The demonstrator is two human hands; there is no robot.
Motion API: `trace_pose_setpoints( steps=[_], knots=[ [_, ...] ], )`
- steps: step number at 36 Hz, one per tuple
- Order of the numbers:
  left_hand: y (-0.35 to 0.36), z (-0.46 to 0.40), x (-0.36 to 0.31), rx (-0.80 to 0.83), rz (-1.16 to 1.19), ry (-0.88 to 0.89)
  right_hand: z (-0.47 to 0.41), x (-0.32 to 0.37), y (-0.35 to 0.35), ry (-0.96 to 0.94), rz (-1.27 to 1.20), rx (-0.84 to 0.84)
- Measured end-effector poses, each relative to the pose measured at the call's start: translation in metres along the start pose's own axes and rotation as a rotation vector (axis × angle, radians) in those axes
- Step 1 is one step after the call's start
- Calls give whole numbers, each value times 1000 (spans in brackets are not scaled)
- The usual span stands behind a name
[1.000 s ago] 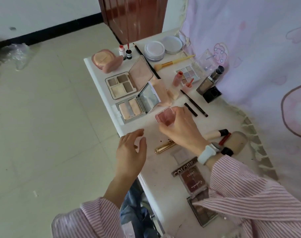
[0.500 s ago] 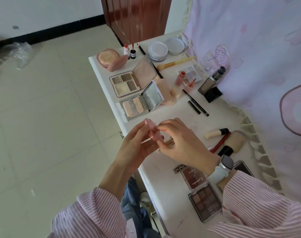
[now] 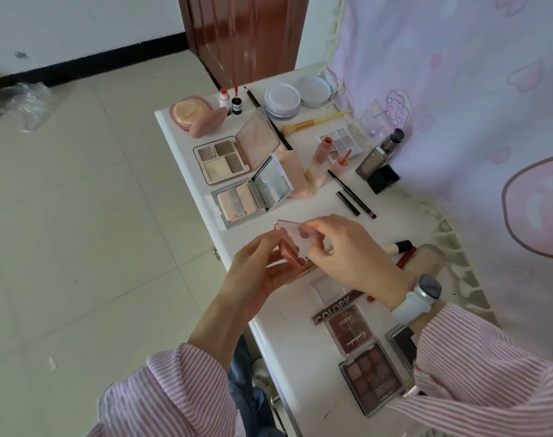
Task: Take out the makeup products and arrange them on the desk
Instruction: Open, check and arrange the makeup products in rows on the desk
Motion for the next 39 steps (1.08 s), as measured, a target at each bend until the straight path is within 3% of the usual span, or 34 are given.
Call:
trace_pose_setpoints(
  steps=[5, 8, 12, 18, 26, 29, 32, 35, 39],
  knots=[
    [-1, -13, 2, -31, -29, -101, -5, -25, -14, 123, -210, -79],
    [4, -22, 1, -64, -40, -136, -8, -36, -15, 169, -241, -21],
    [10, -33, -3, -117, -49, -120, -8, -34, -10, 157, -257, 47],
    [15, -38, -6, -91, -119, -104, -12, -35, -14, 90, -194, -94],
    [18, -41, -8, -131, -237, -83, -17, -73, -13, 412, -367, -151],
    [11, -42, -13, -273, -467, 37, -20, -83, -13, 472, -420, -217],
    [7, -36, -21, -406, -956, 331, -25, -89, -13, 504, -418, -256],
    [19, -32, -15, -363, -1347, 608, -29, -91, -12, 499, -409, -260],
    [31, -32, -7, -353, -1617, 714, -33, -90, -10, 479, -368, -237]
  ],
)
Point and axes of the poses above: each hand's wrist, its own z-axis away from the middle knuckle, its own y-axis out of the palm, x = y × z, the point moved 6 cm from there along -z, towards the middle knuckle, and after that the axes turned 1 degree about -z, right-handed, at the moved point
